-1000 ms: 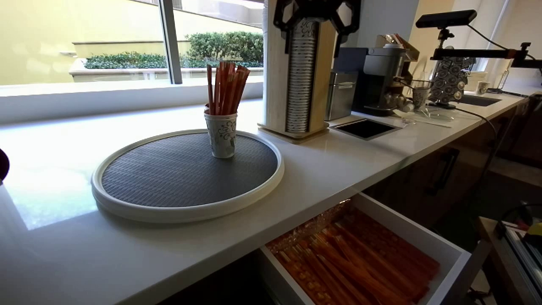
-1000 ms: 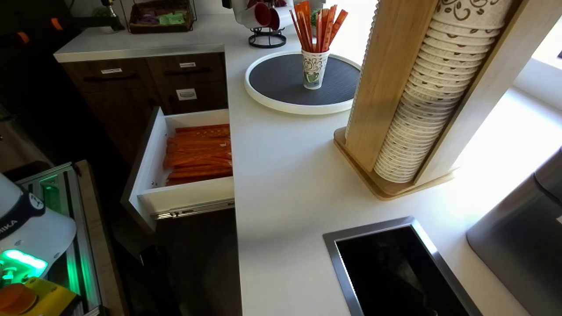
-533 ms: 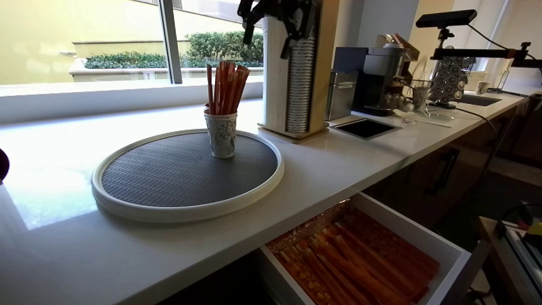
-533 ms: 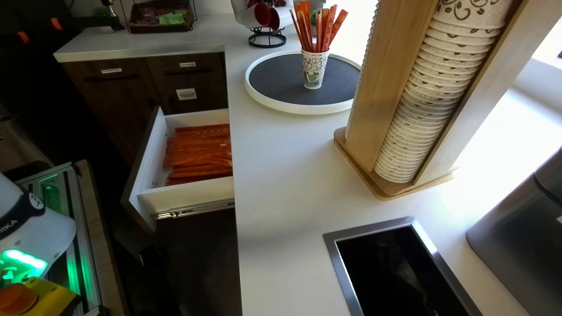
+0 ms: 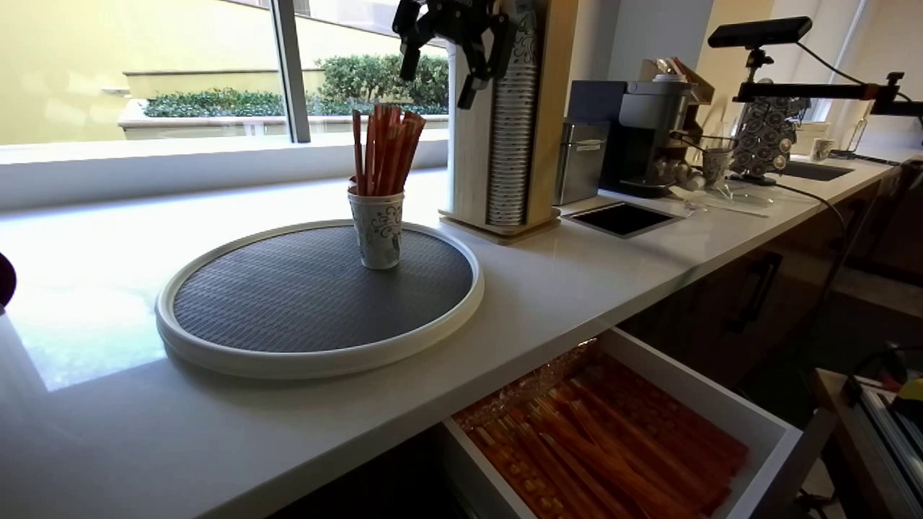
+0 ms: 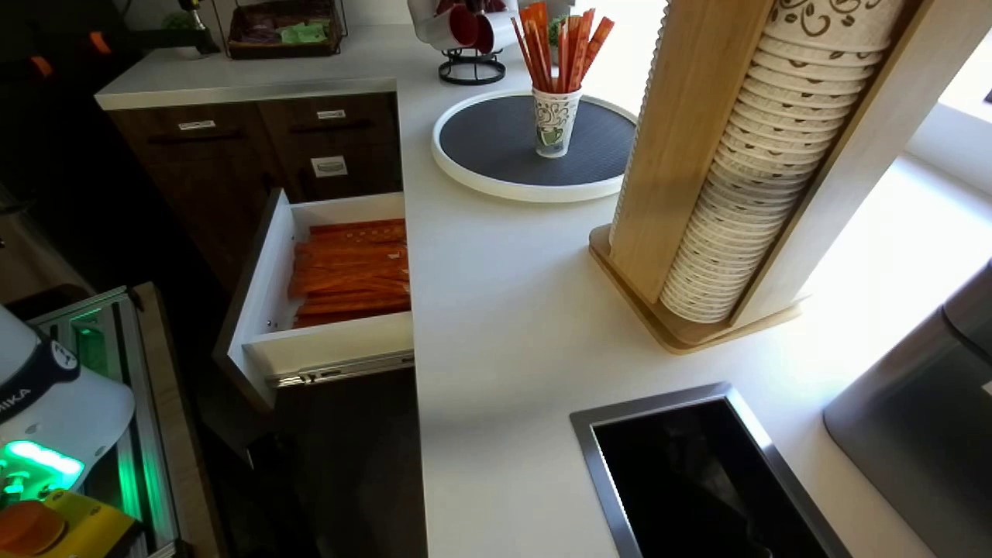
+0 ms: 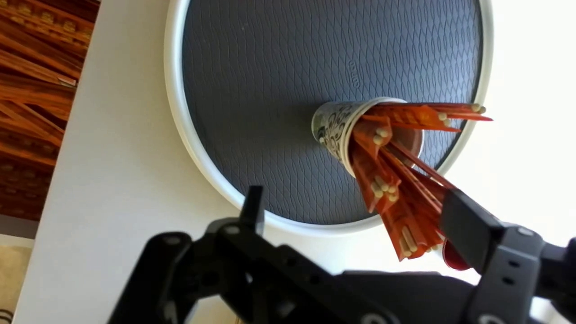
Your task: Pick one pack of chopsticks and place it in the drawer
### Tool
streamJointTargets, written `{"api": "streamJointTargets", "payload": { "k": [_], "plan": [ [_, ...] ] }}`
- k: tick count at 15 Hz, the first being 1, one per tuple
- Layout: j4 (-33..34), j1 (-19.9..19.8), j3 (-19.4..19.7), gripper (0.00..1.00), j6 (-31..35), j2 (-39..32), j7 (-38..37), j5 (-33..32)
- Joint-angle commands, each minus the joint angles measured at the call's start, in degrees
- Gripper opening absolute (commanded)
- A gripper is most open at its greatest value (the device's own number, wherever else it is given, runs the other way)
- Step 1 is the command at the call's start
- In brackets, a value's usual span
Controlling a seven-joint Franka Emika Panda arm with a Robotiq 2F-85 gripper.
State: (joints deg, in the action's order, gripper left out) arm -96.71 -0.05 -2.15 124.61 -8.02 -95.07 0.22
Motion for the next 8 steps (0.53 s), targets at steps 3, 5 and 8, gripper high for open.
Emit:
{"api": "streamJointTargets", "payload": {
  "k": [3, 5, 8],
  "plan": [
    [0.0, 1.8, 2.3, 1.00, 4.4, -1.8, -2.1, -5.6],
    [-0.4, 2.2, 2.9, 1.00, 6.4, -2.7, -2.8, -7.7],
    [0.2, 2.8, 3.1, 1.00, 8.7, -4.4, -2.9, -7.8]
  ]
}}
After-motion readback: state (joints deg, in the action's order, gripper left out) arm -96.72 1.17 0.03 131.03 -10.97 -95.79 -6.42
